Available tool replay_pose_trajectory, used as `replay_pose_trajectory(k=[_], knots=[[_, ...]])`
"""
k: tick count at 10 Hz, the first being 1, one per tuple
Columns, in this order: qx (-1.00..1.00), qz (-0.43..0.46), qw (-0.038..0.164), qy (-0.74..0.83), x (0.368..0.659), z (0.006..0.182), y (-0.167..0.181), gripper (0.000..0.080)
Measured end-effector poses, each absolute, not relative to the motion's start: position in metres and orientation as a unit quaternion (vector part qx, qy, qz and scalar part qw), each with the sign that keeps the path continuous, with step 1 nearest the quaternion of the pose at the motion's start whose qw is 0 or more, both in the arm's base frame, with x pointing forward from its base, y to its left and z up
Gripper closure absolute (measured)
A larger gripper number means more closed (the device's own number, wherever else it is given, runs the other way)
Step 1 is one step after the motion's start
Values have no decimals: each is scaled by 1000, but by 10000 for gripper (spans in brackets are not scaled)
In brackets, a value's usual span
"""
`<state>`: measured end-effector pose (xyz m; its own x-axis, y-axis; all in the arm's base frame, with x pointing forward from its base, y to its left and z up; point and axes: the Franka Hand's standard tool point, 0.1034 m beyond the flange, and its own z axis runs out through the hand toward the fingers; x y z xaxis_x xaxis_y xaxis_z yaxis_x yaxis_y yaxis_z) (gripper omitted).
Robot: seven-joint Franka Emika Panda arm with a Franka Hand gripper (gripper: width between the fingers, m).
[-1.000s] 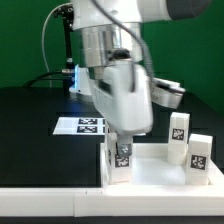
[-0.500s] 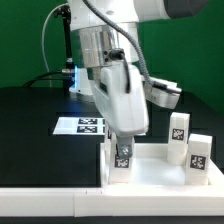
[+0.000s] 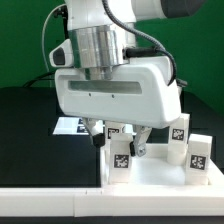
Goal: Assemble square table
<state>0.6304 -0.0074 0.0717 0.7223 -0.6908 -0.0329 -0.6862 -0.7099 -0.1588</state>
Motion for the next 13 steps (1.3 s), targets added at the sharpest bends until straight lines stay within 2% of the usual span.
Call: replay_pose_trajectory(k=[1, 2, 3, 5, 6, 7, 8, 11, 12, 13], knots=[[-953, -26, 64, 295, 632, 73, -7, 151], [-981, -47, 37, 185, 639, 76, -1, 150], [-989, -52, 32, 132, 640, 76, 2, 150], [-985, -50, 32, 160, 639, 76, 0, 173], [-984, -50, 33, 166, 639, 76, 0, 368], [-978, -48, 34, 202, 639, 75, -1, 368], [-963, -46, 35, 263, 638, 75, -3, 512], [-859, -32, 37, 509, 636, 74, -3, 512], [-801, -22, 45, 597, 636, 74, -4, 512], [-734, -12, 61, 676, 635, 73, -5, 512]])
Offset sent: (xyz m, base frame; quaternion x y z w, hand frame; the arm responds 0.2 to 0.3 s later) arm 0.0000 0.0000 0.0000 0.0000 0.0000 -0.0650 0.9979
